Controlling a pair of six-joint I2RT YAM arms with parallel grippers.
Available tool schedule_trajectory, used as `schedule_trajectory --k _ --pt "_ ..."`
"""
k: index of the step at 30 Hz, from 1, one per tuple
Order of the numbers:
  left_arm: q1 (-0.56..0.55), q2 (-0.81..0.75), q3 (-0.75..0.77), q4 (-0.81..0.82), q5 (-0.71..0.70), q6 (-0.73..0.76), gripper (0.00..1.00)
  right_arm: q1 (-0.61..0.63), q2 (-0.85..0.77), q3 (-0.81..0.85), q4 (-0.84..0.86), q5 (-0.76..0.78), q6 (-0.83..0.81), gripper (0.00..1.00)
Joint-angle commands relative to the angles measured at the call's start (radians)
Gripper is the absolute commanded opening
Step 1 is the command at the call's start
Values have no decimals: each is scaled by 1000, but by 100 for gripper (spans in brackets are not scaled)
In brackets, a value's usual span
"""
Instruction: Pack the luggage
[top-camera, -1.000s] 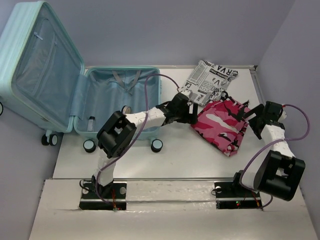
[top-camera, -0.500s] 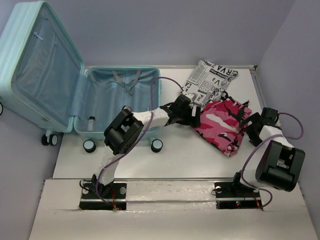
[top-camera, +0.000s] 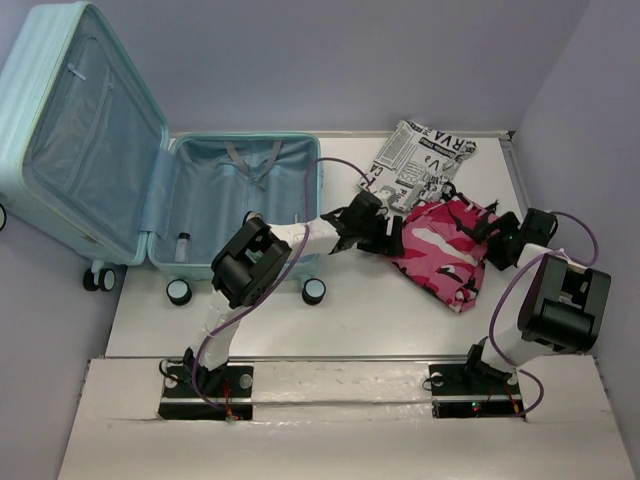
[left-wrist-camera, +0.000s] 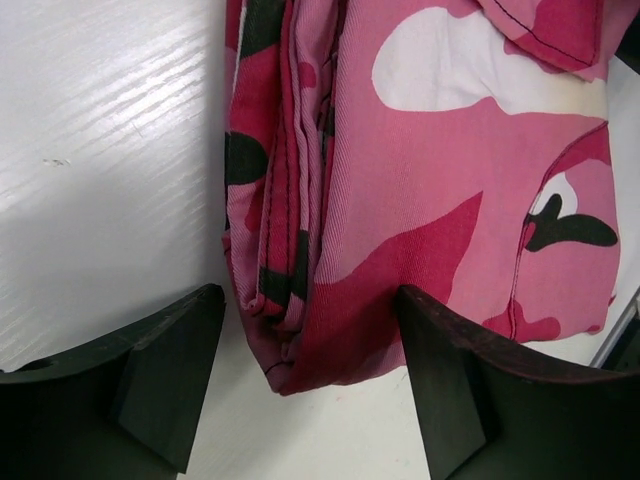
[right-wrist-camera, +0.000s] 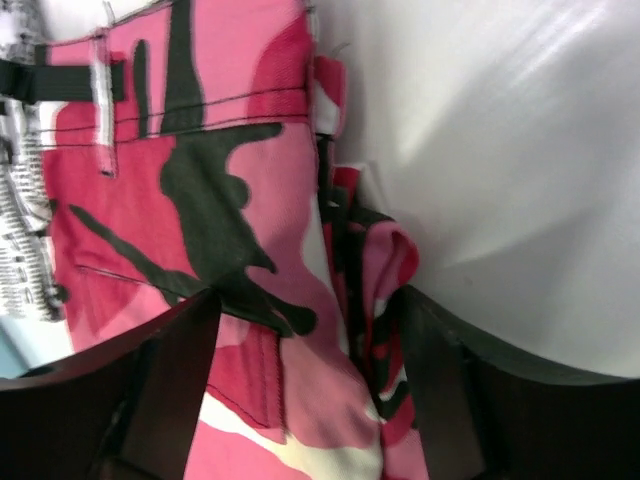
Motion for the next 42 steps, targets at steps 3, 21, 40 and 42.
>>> schedule_trajectory --k 3,21,40,42 --pt "-16 30 -51 47 91 -30 75 -5 58 -58 40 -81 16 58" --pt "-21 5 -111 184 84 -101 6 -5 -67 -142 124 -116 28 7" --pt "-25 -558 -176 101 -65 -89 6 246 -610 210 -193 -117 19 7" --pt "-1 -617 -157 49 -96 -76 6 344 -571 269 -179 -101 27 7"
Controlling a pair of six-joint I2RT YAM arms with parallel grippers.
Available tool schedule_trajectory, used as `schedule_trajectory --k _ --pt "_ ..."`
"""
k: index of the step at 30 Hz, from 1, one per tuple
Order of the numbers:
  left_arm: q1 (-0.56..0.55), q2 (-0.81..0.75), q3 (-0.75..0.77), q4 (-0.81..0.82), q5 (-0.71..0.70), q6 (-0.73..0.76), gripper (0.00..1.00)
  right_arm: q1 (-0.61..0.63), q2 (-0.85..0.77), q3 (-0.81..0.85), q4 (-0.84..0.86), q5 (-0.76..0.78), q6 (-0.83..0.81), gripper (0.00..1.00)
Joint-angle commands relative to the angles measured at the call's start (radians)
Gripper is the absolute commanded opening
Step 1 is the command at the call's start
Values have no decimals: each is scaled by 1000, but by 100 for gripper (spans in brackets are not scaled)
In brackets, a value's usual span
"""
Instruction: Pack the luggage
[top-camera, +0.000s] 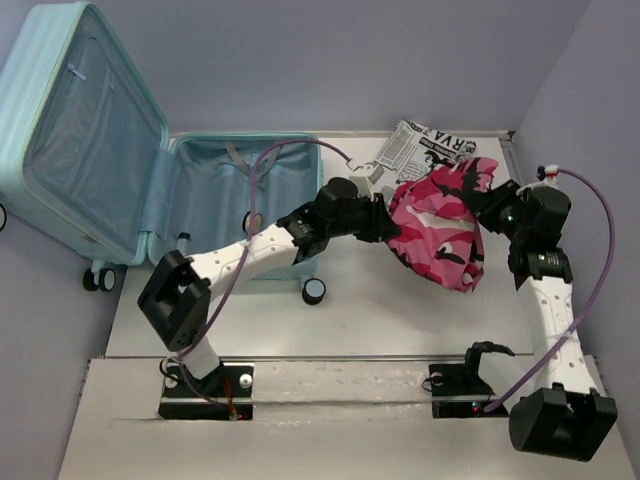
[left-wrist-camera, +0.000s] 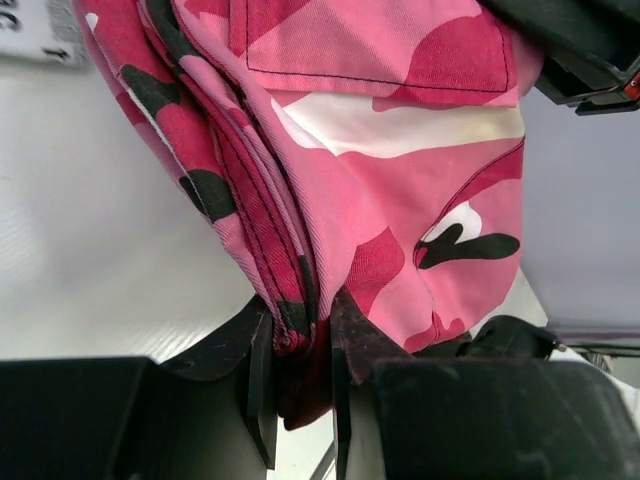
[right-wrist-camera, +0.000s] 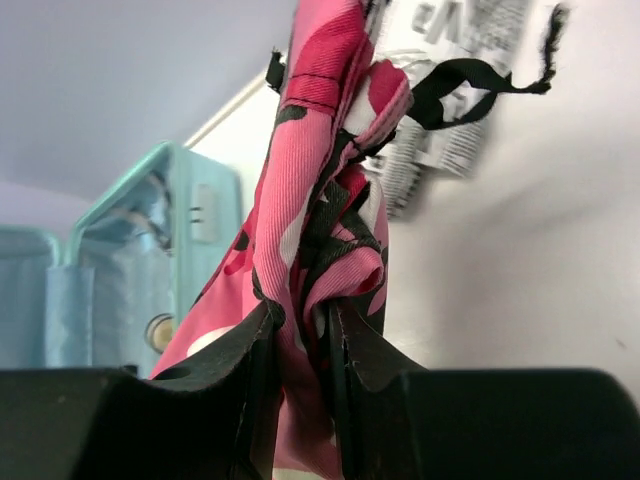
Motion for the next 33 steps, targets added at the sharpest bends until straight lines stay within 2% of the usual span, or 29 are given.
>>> schedule_trajectory --k 1,2,4,5,6,7,8,9,11,12,14,15,16,17,18,19,20,23,24,29,33 --pt "58 -172 53 -24 -96 33 6 166 59 192 51 2 -2 7" --pt "104 -217 51 -53 -110 37 6 246 115 242 80 41 5 7" --pt "170 -268 32 -82 -116 39 6 323 191 305 108 65 16 7" --pt "254 -294 21 -106 -111 40 6 367 232 335 149 94 22 7" --pt "300 -345 2 -125 -117 42 6 454 322 405 168 114 21 7" --pt "348 -374 -8 -165 -125 42 6 495 373 447 197 142 19 7" --pt "442 -437 -19 -174 -142 43 6 531 428 543 206 148 14 7" --pt "483 -466 -33 -189 -163 50 6 594 546 598 211 147 16 7" --pt "573 -518 -62 -255 -191 57 6 643 660 706 217 139 14 7" --pt "654 -558 -79 -271 -194 66 6 689 767 805 219 141 10 7" --pt "718 -606 -105 -320 -238 71 6 719 870 894 249 109 22 7" --pt "780 -615 -140 -335 -239 71 8 734 921 936 254 105 22 11" --pt "810 -626 -160 -346 -242 70 20 748 974 1018 251 112 19 15" --pt "839 -632 -179 -376 -245 68 37 759 1072 1056 233 96 19 22" --pt "901 -641 -206 -398 -257 74 72 759 1117 1092 214 78 11 48" --pt "902 -650 -222 -419 -265 77 90 759 1157 1131 178 67 5 59" --pt "955 -661 -237 -438 -275 82 99 759 1215 1193 120 61 -5 71" --pt "1009 -727 -271 -436 -277 103 99 759 1252 1255 44 81 -65 93" --pt "1019 -750 -259 -439 -321 109 99 759 1259 1278 7 98 -99 100" --pt "1019 -761 -184 -435 -296 106 99 750 1217 1279 -70 187 -196 100" --pt "1017 -759 -176 -383 -132 74 99 670 1102 1124 -53 213 -199 95"
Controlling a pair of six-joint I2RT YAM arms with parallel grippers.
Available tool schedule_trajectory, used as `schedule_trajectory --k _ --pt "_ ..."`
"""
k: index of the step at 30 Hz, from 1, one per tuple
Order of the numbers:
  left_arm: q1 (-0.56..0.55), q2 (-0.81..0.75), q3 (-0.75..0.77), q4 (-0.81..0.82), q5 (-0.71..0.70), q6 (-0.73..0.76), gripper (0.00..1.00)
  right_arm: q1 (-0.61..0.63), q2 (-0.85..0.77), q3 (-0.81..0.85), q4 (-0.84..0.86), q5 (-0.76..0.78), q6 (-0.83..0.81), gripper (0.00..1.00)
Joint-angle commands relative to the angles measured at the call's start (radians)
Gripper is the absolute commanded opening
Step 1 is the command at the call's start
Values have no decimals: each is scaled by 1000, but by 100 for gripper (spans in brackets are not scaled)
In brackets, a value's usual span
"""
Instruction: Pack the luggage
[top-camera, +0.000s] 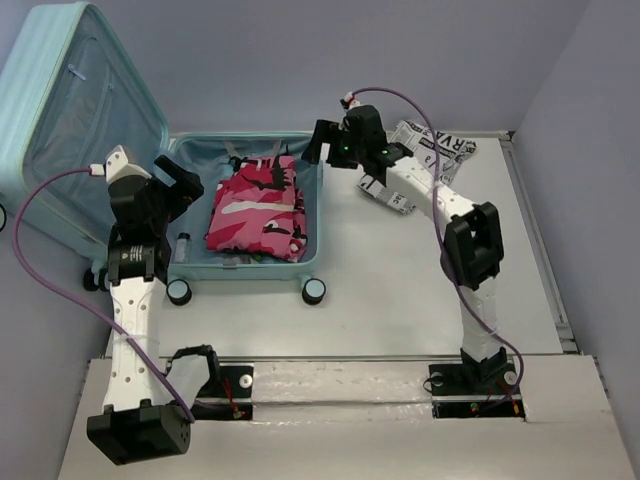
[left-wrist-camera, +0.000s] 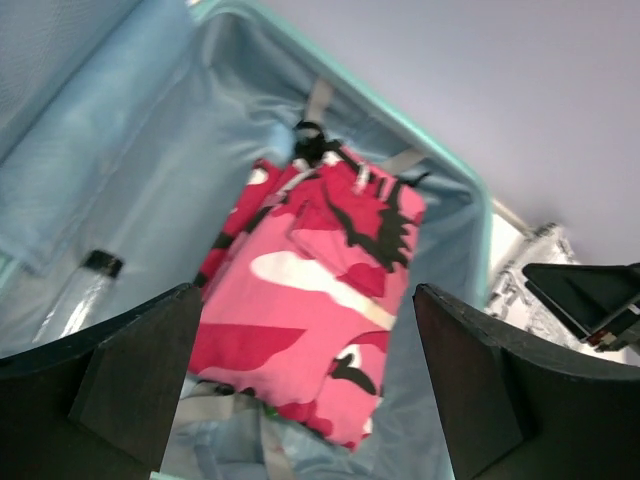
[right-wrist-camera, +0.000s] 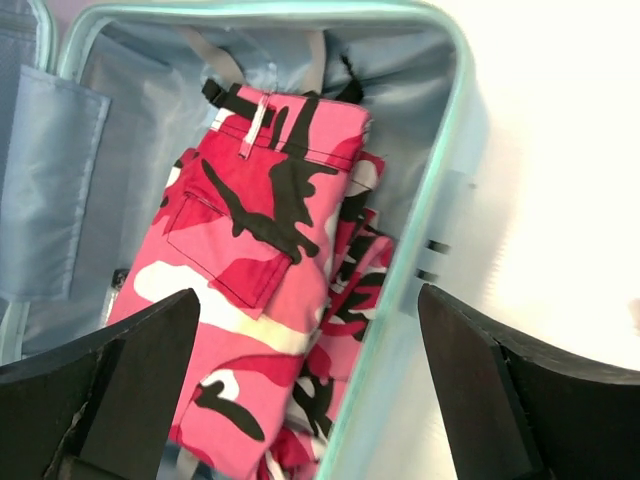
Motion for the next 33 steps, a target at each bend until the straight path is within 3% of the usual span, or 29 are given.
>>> schedule_trajectory --k 1,4,9,12,14,18,22,33 --pt "-10 -24 30 100 151 -23 99 -90 -180 -117 13 61 -51 91" --pt "-80 -42 -18 175 188 -66 97 -192 -306 -402 82 92 -28 89" --pt "-317 24 -14 241 125 -73 96 -356 -418 -634 85 213 -23 88" --pt "-459 65 -27 290 104 -86 96 -432 -439 -712 84 264 -43 93" --pt "-530 84 -33 335 73 -87 96 -475 -432 -728 82 249 -50 99" --pt "-695 156 -1 349 9 -67 96 -555 -343 -688 84 102 -65 100" --pt "-783 206 11 364 -16 -58 96 -568 -269 -604 84 -1 -63 100" --pt "-895 340 51 375 -16 -32 96 -568 -81 -505 64 -44 -37 97"
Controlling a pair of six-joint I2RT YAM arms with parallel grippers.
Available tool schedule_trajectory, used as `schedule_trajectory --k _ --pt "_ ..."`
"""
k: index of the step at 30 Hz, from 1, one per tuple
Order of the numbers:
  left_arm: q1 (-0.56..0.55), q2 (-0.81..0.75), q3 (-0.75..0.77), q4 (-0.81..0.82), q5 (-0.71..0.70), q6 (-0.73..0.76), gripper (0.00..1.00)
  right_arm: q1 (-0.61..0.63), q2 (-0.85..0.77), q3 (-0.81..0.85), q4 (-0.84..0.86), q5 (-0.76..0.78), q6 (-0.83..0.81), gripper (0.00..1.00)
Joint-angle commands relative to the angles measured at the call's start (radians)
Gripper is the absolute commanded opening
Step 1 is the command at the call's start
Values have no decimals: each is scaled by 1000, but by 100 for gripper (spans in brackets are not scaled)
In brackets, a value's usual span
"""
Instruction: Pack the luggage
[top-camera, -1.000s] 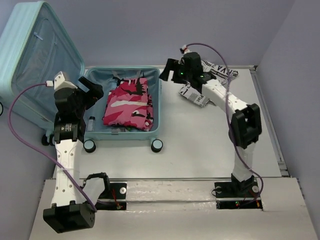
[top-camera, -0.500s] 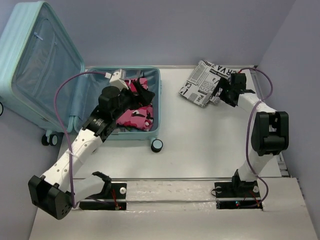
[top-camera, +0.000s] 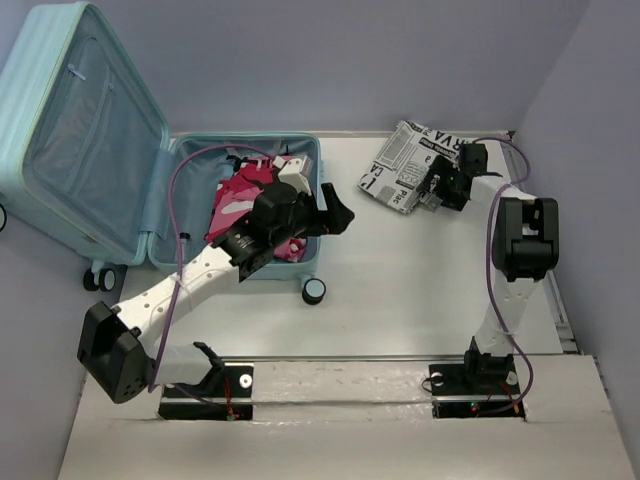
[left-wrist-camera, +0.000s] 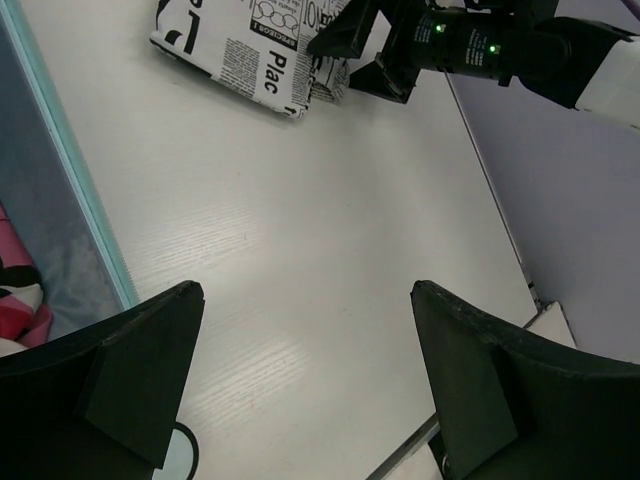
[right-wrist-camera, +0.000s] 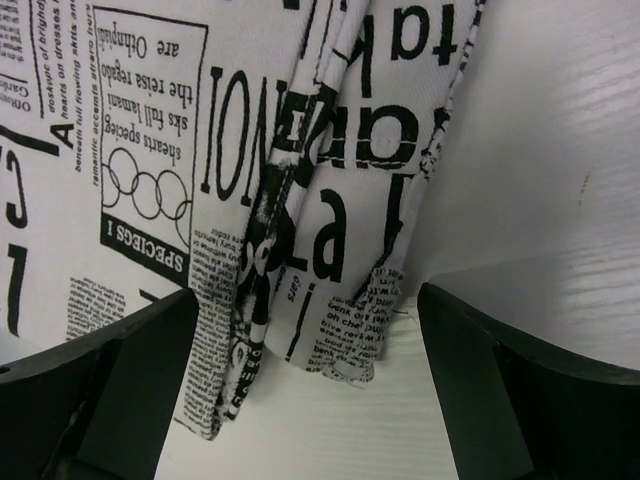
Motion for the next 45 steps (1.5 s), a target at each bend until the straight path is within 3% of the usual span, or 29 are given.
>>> schedule_trajectory --k 1,3,4,6,7,10,17,21,22,25,31,34,36,39,45 --pt "-33 43 71 63 -21 35 96 6 45 51 12 -53 3 91" --pt "-42 65 88 63 -21 40 96 6 62 42 14 -68 3 84" --pt "-44 71 97 63 -21 41 96 6 65 38 14 -70 1 65" --pt "-48 88 106 61 -54 46 96 6 65 24 14 -56 3 43" --pt "-53 94 109 61 -54 47 96 6 50 1 15 -44 4 27" --pt "-62 117 127 60 -64 55 96 6 13 -43 20 -12 -5 7" --pt "-106 201 201 28 -68 76 96 -42 -195 -284 77 81 -26 7" --pt "-146 305 295 -18 -101 104 96 -117 -434 -555 120 85 3 7" --pt "-157 316 308 -43 -113 107 96 -141 -474 -602 127 91 18 10" --pt "-194 360 362 -64 -167 123 96 -164 -618 -727 144 117 41 98" --pt "-200 509 448 -127 -169 136 98 -234 -720 -729 132 94 67 100" --pt "-200 589 497 -146 -137 146 99 -247 -719 -685 134 207 96 100" --pt "-200 650 537 -156 -147 156 99 -257 -662 -628 137 258 96 100" --pt "-186 764 667 -207 -143 164 99 -280 -503 -519 141 236 113 100" --pt "-150 877 753 -200 -83 159 99 -300 -282 -377 152 127 133 100"
